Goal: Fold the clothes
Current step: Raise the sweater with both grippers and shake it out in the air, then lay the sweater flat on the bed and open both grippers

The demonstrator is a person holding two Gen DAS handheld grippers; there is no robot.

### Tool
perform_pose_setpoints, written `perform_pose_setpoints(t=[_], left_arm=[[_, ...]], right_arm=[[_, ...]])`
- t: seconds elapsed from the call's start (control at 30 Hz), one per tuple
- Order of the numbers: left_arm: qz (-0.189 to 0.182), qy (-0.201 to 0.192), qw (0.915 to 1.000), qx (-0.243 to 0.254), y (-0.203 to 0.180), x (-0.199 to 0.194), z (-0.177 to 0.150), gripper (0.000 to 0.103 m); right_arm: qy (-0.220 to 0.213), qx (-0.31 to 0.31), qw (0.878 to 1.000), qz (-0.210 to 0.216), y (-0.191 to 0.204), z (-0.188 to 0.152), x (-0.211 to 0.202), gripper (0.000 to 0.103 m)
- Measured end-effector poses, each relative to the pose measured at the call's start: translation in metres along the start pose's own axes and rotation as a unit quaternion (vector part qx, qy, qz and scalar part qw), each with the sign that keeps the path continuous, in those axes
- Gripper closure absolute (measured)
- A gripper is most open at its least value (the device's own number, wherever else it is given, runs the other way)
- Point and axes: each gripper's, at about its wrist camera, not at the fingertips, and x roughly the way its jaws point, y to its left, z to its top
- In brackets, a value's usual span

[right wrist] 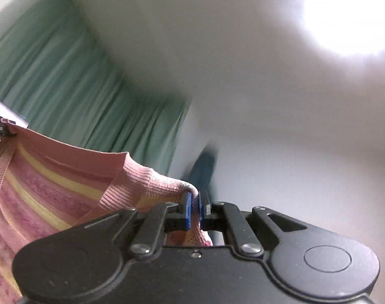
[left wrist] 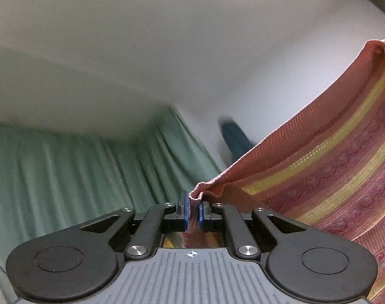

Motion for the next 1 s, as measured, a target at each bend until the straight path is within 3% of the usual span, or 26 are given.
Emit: perform_pose_setpoints(t=[0.1,0.23,0.33,0.43,0.53,0.63,0.73,0.8,0.9,1.0], left_arm=[[0.036,-0.059,0.9975,0.015,0.024,-0.032,0.040,0.096],[0.077,-0.116,0.9899,0.026,0.043,-0.067,0.075,0.096],[0.089,-0.138,0.9863,0.006,0.057,-0.084,0.097,0.096],[0.086,-0.136,0.9867,-0.018,0.072,-0.083,0.111,0.096],[0.087,-0.102,0.9909,-0.005,0.073,-0.054,0.103,0.096],[0.071,-0.041,0.9964,0.022,0.058,-0.006,0.074,0.096],[0.023,0.053,0.9976,0.037,0.032,0.054,0.028,0.096],[-0.013,0.121,0.9918,0.037,0.012,0.099,-0.010,0.096],[-0.042,0.218,0.9742,0.041,-0.024,0.171,-0.071,0.096],[-0.054,0.275,0.9562,0.086,-0.083,0.225,-0.130,0.096]], right_arm=[[-0.067,0.002,0.997,-0.033,-0.009,0.033,-0.021,0.097],[-0.115,0.023,0.991,-0.065,-0.014,0.060,-0.038,0.097],[-0.142,0.057,0.985,-0.081,-0.012,0.075,-0.042,0.096],[-0.149,0.068,0.982,-0.092,-0.008,0.083,-0.030,0.096],[-0.125,0.069,0.986,-0.090,0.000,0.076,0.003,0.096],[-0.081,0.052,0.992,-0.080,0.013,0.054,0.047,0.096],[-0.004,0.006,0.998,-0.065,0.038,0.006,0.106,0.096],[0.066,-0.012,0.997,-0.047,0.058,-0.043,0.155,0.096],[0.155,-0.056,0.986,-0.031,0.089,-0.119,0.220,0.096],[0.234,-0.090,0.968,-0.014,0.130,-0.197,0.280,0.096]])
